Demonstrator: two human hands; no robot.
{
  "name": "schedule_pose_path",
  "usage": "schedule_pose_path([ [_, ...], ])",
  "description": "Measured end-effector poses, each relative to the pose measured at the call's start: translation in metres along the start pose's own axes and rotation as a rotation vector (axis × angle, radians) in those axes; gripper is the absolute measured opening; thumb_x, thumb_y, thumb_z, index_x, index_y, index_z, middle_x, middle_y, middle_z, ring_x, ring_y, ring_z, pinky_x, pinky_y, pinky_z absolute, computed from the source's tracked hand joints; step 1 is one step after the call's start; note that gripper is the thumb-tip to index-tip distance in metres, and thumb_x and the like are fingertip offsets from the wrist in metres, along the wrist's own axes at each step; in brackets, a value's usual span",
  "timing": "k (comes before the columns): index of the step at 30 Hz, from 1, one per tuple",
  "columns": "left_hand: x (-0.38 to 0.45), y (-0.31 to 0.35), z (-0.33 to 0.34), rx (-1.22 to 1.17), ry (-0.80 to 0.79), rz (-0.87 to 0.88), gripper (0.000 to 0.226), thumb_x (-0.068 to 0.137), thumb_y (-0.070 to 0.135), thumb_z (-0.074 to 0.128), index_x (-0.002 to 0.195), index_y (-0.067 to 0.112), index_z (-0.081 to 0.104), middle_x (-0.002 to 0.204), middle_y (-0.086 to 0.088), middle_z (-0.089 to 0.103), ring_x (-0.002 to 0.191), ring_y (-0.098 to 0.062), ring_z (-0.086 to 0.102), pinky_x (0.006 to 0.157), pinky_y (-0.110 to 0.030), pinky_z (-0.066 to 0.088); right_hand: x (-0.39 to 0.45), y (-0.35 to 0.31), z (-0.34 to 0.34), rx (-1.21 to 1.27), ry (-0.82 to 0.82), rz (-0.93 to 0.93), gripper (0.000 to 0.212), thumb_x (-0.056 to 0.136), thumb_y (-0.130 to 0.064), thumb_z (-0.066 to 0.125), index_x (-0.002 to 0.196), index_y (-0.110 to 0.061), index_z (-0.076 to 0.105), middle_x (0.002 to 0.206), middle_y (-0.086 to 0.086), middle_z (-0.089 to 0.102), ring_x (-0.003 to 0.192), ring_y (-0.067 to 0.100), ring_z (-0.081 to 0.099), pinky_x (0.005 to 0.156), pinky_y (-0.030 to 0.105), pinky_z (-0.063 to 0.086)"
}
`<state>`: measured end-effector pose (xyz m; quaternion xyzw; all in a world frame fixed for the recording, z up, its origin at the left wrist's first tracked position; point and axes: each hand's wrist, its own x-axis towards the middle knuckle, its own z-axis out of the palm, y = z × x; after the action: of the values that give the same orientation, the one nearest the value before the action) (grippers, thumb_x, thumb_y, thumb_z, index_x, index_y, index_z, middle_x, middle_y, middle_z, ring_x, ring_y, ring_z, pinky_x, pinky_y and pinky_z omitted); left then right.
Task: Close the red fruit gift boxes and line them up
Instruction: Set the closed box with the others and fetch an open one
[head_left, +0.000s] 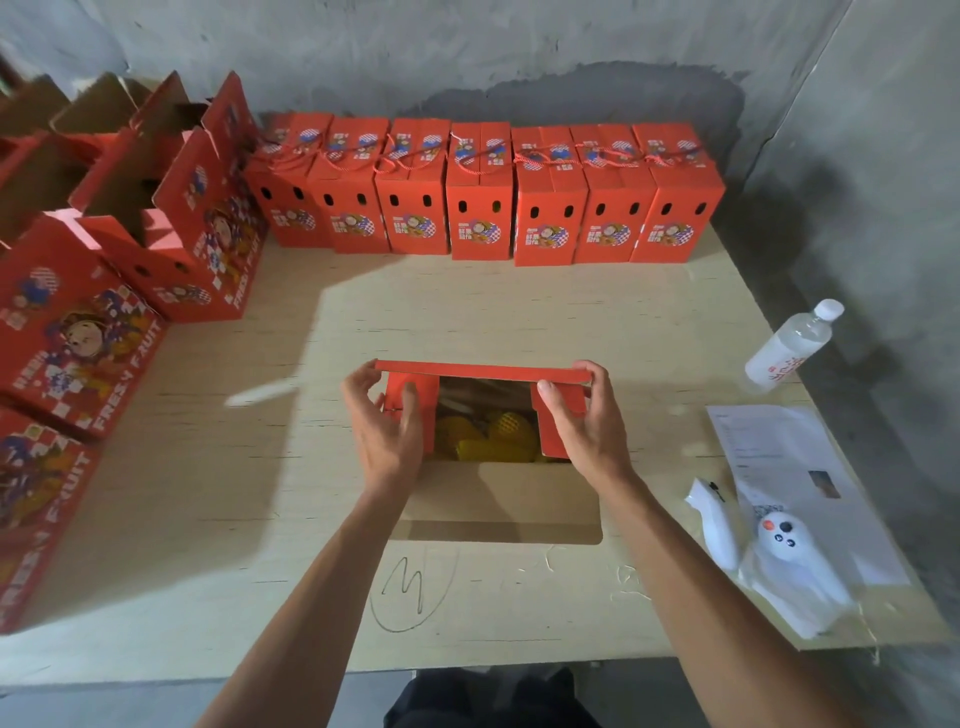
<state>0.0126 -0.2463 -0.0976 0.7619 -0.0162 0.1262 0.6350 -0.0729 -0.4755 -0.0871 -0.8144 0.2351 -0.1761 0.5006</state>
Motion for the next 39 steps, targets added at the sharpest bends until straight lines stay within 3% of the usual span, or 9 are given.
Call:
schedule_pose_path([
  [6,-0.001,0.007,-0.008,-0.046,-0.013,0.022,0.045,0.1,0.012,0.049,0.142,0.028,0.045,0.137,0.004,0.053,0.128,-0.01,0.053,0.096,-0.022,0.053,0.003,0.002,0.0,0.023,-0.013,0.024,0.059,0.081,-0.067,0.07,0.127,-0.04,0.046,0.127,-0.01,0.061,0.106,0.015,0.066,0.081,0.051,0.061],
  [11,0.003,-0.002,-0.014,0.128,-0.083,0.119,0.026,0.088,0.016,0.06,0.107,0.033,0.066,0.123,0.008,0.052,0.114,-0.008,0.057,0.089,-0.027,0.055,0.003,0.01,0.002,-0.013,-0.02,-0.019,0.054,0.087,-0.047,0.076,0.13,-0.036,0.046,0.134,-0.011,0.056,0.115,0.016,0.061,0.094,0.05,0.055],
  [16,-0.001,-0.023,-0.02,0.107,-0.108,0.105,0.031,0.093,0.0,0.065,0.102,0.028,0.071,0.123,0.007,0.053,0.115,-0.012,0.059,0.092,-0.022,0.054,0.005,0.02,0.003,-0.05,-0.015,-0.117,0.048,0.083,-0.034,0.081,0.122,-0.034,0.054,0.147,-0.014,0.047,0.134,0.011,0.05,0.104,0.044,0.05],
  [19,-0.004,-0.028,-0.023,0.147,-0.095,0.085,0.033,0.093,0.002,0.069,0.101,0.033,0.074,0.122,0.006,0.057,0.118,-0.012,0.059,0.094,-0.025,0.053,0.006,0.02,0.005,-0.098,0.001,-0.107,0.05,0.075,-0.039,0.079,0.118,-0.038,0.054,0.149,-0.017,0.046,0.135,0.007,0.048,0.1,0.038,0.049],
  [22,-0.004,-0.028,-0.022,0.176,-0.068,0.073,0.027,0.093,0.008,0.072,0.102,0.033,0.077,0.12,0.011,0.058,0.116,-0.005,0.059,0.095,-0.022,0.051,0.004,0.018,0.006,-0.127,0.016,-0.108,0.049,0.074,-0.04,0.077,0.118,-0.036,0.056,0.151,-0.016,0.047,0.136,0.006,0.048,0.099,0.033,0.046],
  [26,-0.001,-0.03,-0.026,0.229,-0.073,0.041,0.017,0.091,0.014,0.077,0.101,0.027,0.081,0.117,0.011,0.061,0.108,0.008,0.058,0.091,-0.016,0.051,0.004,0.019,0.006,-0.176,0.032,-0.151,0.039,0.081,-0.025,0.079,0.117,-0.021,0.063,0.154,-0.005,0.05,0.137,0.01,0.05,0.1,0.029,0.046],
  [32,0.002,-0.027,-0.031,0.398,-0.098,0.054,0.008,0.087,0.024,0.081,0.095,0.026,0.08,0.111,0.013,0.059,0.095,0.021,0.054,0.075,0.003,0.039,0.004,0.016,0.007,-0.17,0.036,-0.127,0.025,0.09,-0.017,0.071,0.114,-0.015,0.065,0.154,-0.003,0.05,0.134,0.012,0.052,0.1,0.03,0.048],
  [36,0.006,-0.026,-0.031,0.387,-0.172,0.099,0.014,0.086,0.029,0.081,0.089,0.027,0.068,0.116,0.013,0.057,0.1,0.017,0.053,0.078,-0.001,0.039,0.005,0.016,0.007,-0.157,0.067,-0.124,0.017,0.1,-0.017,0.057,0.115,-0.017,0.065,0.149,-0.007,0.053,0.122,0.011,0.058,0.09,0.024,0.045],
  [39,0.01,-0.025,-0.031,0.351,-0.258,-0.023,0.027,0.09,0.032,0.076,0.109,0.031,0.057,0.122,0.014,0.057,0.101,0.003,0.057,0.081,-0.023,0.048,0.006,0.02,0.006,-0.218,-0.009,-0.162,0.03,0.106,-0.024,0.051,0.135,-0.014,0.053,0.157,-0.001,0.042,0.136,0.016,0.049,0.094,0.032,0.05],
])
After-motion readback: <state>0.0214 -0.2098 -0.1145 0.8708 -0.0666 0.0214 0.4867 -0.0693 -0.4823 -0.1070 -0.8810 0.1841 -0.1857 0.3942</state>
